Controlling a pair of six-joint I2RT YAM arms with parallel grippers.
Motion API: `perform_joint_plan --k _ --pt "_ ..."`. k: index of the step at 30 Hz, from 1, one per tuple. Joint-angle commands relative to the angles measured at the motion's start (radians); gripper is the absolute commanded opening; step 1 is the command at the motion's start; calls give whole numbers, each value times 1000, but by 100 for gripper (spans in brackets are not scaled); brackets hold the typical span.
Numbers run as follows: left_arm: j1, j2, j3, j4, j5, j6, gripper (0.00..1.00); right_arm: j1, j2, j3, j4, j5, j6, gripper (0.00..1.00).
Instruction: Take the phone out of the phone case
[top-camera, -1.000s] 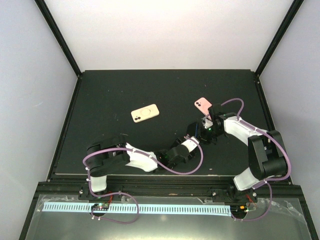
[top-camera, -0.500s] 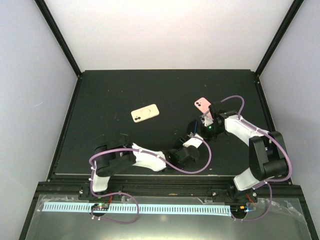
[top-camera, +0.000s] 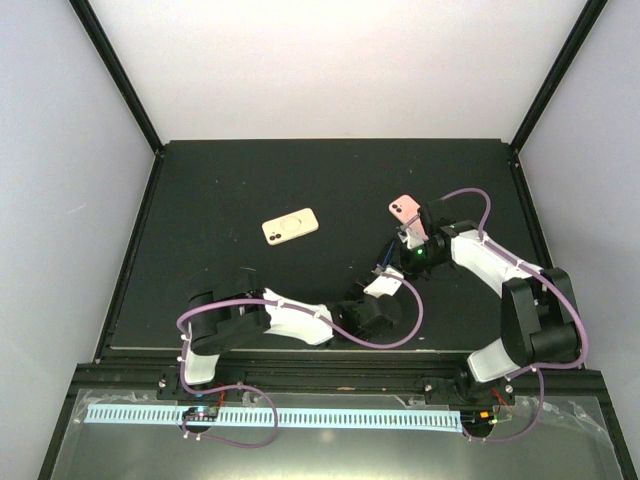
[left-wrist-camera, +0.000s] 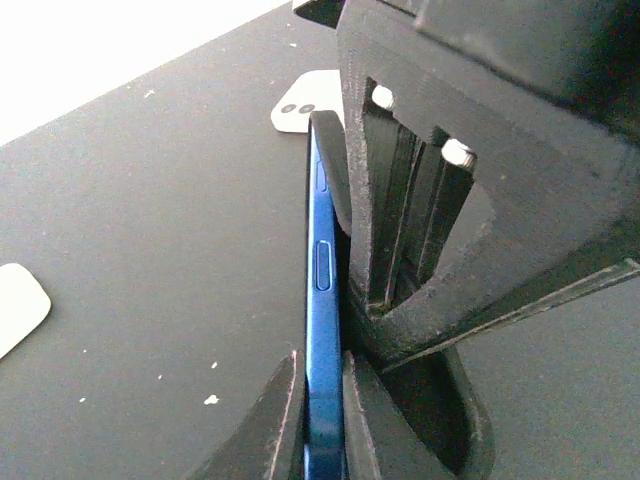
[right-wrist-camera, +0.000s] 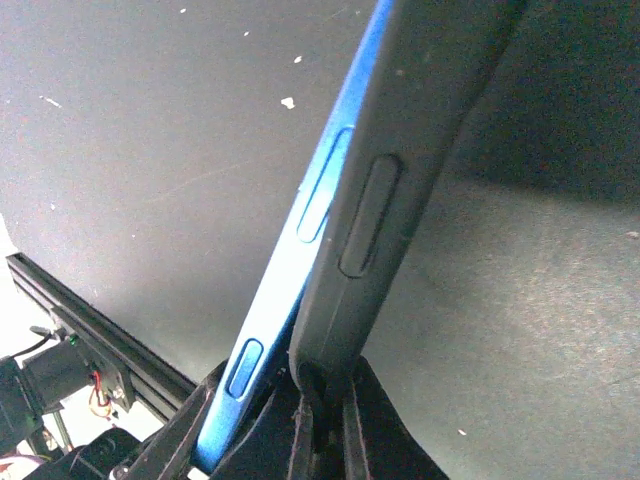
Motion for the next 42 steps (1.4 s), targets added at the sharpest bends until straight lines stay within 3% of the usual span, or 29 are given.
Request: perform_joint_plan --k 1,14,36,39,42 --pt "47 -49 -81 -45 -126 -28 2 6 -66 -2 -117 25 -25 1" --pt "47 -223 -299 218 -90 -24 1 7 -133 -13 -48 420 -32 1" --pt "47 -323 -422 343 -91 -32 2 5 -191 26 -16 571 -109 1" --pt "47 -326 -423 338 -95 -31 2 -13 -197 77 -29 595 -168 1" --pt "47 -330 -424 334 -96 -31 1 -48 -163 174 -56 599 -345 1"
